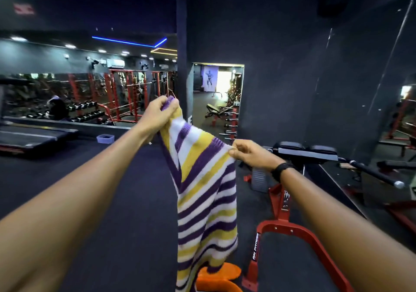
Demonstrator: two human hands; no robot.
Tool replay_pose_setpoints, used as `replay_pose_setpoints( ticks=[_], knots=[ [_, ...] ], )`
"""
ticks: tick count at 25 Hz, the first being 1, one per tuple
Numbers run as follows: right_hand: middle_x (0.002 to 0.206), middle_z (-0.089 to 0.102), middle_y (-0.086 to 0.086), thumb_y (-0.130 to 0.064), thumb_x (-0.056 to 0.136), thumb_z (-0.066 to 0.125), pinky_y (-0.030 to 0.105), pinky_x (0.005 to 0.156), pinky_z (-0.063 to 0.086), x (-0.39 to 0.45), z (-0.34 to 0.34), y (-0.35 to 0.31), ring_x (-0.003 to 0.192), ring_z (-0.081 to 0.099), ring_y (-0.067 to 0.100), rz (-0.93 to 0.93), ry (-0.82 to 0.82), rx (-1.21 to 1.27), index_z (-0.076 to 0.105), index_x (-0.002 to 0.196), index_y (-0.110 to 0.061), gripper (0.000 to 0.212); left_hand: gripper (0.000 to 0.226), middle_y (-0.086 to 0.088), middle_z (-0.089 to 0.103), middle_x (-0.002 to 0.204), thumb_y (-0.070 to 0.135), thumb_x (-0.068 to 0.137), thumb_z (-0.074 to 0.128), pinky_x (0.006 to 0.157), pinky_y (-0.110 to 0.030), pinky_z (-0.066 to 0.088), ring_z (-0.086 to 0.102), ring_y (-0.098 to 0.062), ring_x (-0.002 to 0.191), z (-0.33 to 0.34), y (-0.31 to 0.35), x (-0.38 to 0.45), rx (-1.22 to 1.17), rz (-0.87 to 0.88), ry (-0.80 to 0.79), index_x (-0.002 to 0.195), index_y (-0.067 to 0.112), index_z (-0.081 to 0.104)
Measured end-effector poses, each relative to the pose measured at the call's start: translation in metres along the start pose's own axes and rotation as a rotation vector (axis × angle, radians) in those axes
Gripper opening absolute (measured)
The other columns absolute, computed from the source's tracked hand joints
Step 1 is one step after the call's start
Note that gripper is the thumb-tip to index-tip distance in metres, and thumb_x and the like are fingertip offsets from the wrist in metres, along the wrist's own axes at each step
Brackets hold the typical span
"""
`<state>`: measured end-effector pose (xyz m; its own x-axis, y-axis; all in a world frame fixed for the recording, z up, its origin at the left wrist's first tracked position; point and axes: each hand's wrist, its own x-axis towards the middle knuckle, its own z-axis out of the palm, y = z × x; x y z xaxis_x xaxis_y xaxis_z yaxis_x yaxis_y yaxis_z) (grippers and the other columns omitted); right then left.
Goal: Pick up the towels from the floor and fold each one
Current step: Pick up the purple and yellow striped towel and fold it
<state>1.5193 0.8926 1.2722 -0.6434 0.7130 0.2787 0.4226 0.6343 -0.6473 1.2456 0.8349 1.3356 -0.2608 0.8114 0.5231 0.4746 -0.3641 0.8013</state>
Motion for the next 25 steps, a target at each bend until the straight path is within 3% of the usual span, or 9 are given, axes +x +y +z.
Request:
replay_pose_setpoints(
  ticks=[5, 8, 10, 13, 17, 19, 21, 23, 25],
  knots=[
    [0.063, 0.045, 0.007, -0.004, 0.096, 0.052, 0.02, 0.05, 0.028, 0.032, 0.006, -0.038, 0.055, 0.038, 0.012, -0.143, 0.135, 0.183, 0.051, 0.087, -0.001, 0.01, 0.05, 0.01, 0.059, 0.084, 0.066, 0.064, 0.073, 0.07, -0.026, 0.042, 0.054, -0.008, 0.078, 0.049, 0.014, -0.015, 0.53, 0.1, -0.465, 0.096, 0.028, 0.064],
    [0.058, 0.045, 0.002, -0.008, 0.092, 0.06, 0.016, 0.047, 0.026, 0.039, 0.007, -0.036, 0.048, 0.034, 0.002, -0.147, 0.211, 0.195, 0.056, 0.086, -0.004, 0.008, 0.035, 0.009, 0.05, 0.054, 0.052, 0.071, 0.077, 0.055, -0.028, 0.034, 0.048, -0.012, 0.058, 0.061, 0.015, -0.009, 0.656, 0.144, -0.562, 0.059, 0.024, 0.06],
    [0.062, 0.05, 0.005, -0.014, 0.086, 0.069, 0.02, 0.05, 0.03, 0.034, 0.003, -0.025, 0.053, 0.039, 0.007, -0.083, 0.138, 0.305, 0.06, 0.083, -0.011, 0.01, 0.029, 0.012, 0.052, 0.05, 0.037, 0.077, 0.078, 0.052, -0.026, 0.033, 0.046, -0.006, 0.054, 0.054, 0.012, -0.003, 0.54, 0.145, -0.542, 0.053, 0.03, 0.062],
    [0.071, 0.052, 0.012, -0.022, 0.082, 0.075, 0.03, 0.056, 0.032, 0.021, 0.005, -0.007, 0.065, 0.04, 0.019, -0.019, -0.075, 0.247, 0.065, 0.073, -0.016, 0.014, 0.012, 0.008, 0.064, 0.062, 0.031, 0.081, 0.074, 0.06, -0.027, 0.041, 0.054, -0.009, 0.062, 0.042, 0.011, 0.006, 0.32, 0.123, -0.434, 0.071, 0.024, 0.073],
    [0.085, 0.066, 0.009, -0.002, 0.089, 0.063, 0.025, 0.067, 0.049, 0.019, 0.021, -0.002, 0.07, 0.059, 0.011, 0.078, -0.039, 0.384, 0.057, 0.106, 0.01, 0.021, 0.014, 0.004, 0.073, 0.075, 0.034, 0.082, 0.073, 0.073, -0.032, 0.051, 0.063, -0.014, 0.073, 0.036, 0.009, 0.017, 0.174, 0.06, -0.306, 0.082, 0.021, 0.076],
    [0.093, 0.066, 0.014, 0.002, 0.086, 0.064, 0.031, 0.07, 0.051, 0.018, 0.023, -0.002, 0.072, 0.062, 0.016, 0.077, -0.071, 0.518, 0.055, 0.109, 0.003, 0.025, 0.013, 0.001, 0.072, 0.077, 0.034, 0.082, 0.073, 0.073, -0.032, 0.049, 0.061, -0.015, 0.075, 0.032, 0.002, 0.022, 0.177, 0.081, -0.204, 0.079, 0.022, 0.076],
    [0.098, 0.069, 0.01, 0.002, 0.086, 0.064, 0.027, 0.074, 0.056, 0.013, 0.022, -0.006, 0.078, 0.067, 0.014, 0.108, -0.186, 0.584, 0.06, 0.111, -0.002, 0.025, 0.013, 0.0, 0.07, 0.074, 0.033, 0.083, 0.072, 0.072, -0.033, 0.049, 0.06, -0.015, 0.071, 0.028, -0.003, 0.025, 0.136, 0.071, -0.13, 0.077, 0.021, 0.074],
    [0.088, 0.073, -0.005, -0.004, 0.087, 0.067, 0.02, 0.073, 0.056, 0.008, 0.025, -0.004, 0.077, 0.067, 0.005, 0.168, -0.323, 0.378, 0.067, 0.099, -0.007, 0.013, 0.021, -0.008, 0.069, 0.072, 0.032, 0.084, 0.07, 0.071, -0.037, 0.051, 0.061, -0.02, 0.069, 0.025, -0.006, 0.028, 0.085, 0.05, -0.045, 0.077, 0.012, 0.072],
    [0.093, 0.072, -0.005, -0.013, 0.084, 0.072, 0.029, 0.085, 0.056, 0.005, 0.033, 0.01, 0.085, 0.066, 0.008, 0.217, -0.439, 0.142, 0.07, 0.092, -0.017, 0.009, 0.024, -0.012, 0.066, 0.072, 0.029, 0.084, 0.069, 0.068, -0.039, 0.051, 0.059, -0.021, 0.068, 0.019, -0.012, 0.035, -0.013, -0.001, 0.051, 0.075, 0.007, 0.068]
  ],
)
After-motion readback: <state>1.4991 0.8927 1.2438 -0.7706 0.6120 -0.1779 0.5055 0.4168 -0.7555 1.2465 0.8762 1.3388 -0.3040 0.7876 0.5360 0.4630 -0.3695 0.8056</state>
